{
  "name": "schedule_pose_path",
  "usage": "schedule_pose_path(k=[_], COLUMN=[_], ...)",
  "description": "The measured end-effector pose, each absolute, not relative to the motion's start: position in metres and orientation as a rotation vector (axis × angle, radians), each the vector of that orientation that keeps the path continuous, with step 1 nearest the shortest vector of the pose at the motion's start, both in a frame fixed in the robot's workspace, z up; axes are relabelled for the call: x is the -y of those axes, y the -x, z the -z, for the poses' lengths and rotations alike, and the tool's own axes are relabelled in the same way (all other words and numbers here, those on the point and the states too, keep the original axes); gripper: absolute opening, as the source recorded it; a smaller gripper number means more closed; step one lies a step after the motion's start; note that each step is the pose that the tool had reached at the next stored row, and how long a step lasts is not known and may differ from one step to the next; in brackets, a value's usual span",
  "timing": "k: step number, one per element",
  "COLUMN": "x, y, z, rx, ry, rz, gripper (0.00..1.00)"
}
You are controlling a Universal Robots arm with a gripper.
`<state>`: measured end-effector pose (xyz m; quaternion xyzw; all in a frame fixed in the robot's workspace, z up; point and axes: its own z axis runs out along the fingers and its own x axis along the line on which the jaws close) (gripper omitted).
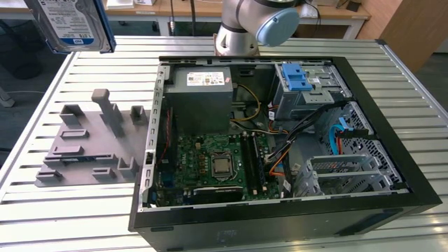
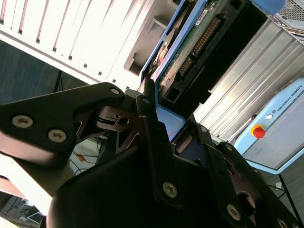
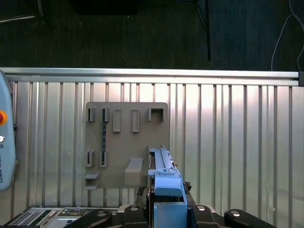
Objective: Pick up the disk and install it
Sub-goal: 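Pick up the disk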
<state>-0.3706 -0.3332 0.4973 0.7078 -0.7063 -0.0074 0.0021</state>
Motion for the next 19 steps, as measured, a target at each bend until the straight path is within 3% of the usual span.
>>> schedule_pose_path(k=[19], x=[0.333], y=[0.351], z=[-0.497], rx=[2.216], ry=[-2.221], rz=[0.023], gripper=[0.36])
